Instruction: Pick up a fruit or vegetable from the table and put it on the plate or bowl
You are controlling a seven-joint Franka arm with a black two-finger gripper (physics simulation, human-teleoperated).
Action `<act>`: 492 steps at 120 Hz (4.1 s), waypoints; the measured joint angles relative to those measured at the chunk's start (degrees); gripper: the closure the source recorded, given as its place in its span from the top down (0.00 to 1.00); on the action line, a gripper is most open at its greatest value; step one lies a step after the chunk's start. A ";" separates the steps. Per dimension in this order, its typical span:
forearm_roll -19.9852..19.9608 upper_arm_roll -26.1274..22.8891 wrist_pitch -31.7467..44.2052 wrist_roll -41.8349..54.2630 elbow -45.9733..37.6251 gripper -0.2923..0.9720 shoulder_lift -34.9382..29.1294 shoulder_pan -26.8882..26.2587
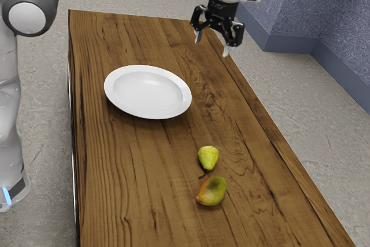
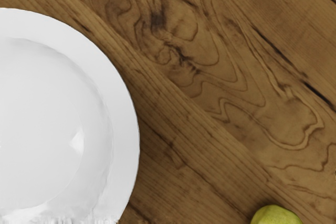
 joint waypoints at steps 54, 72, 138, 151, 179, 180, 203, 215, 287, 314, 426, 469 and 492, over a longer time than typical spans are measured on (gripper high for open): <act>-5.74 -5.22 0.28 -24.71 2.53 0.77 4.18 0.55; -8.63 -12.21 1.27 -20.50 11.53 0.77 15.31 -0.15; -21.32 -11.65 21.22 -10.32 -20.35 0.77 6.80 -7.55; -23.40 -11.63 26.12 -9.32 -27.31 0.77 2.20 -8.08; -25.26 -11.64 31.49 -8.09 -30.86 0.77 0.00 -9.04; -25.34 -11.63 31.60 -8.06 -31.02 0.77 -0.09 -9.07; -26.67 -11.70 33.06 -7.77 -36.05 0.77 -4.88 -9.27; -27.23 -11.70 33.44 -7.93 -37.86 0.77 -6.30 -10.39; -28.86 -11.41 35.57 -7.80 -41.18 0.77 -5.66 -7.50; -28.79 -11.27 35.70 -6.04 -38.36 0.77 -2.79 -6.19; -29.05 -11.44 37.52 -2.59 -33.88 0.77 6.75 -7.97; -29.18 -11.52 37.66 -1.99 -33.15 0.76 8.55 -7.95; -28.93 -11.53 37.89 -1.92 -32.73 0.56 8.67 -8.02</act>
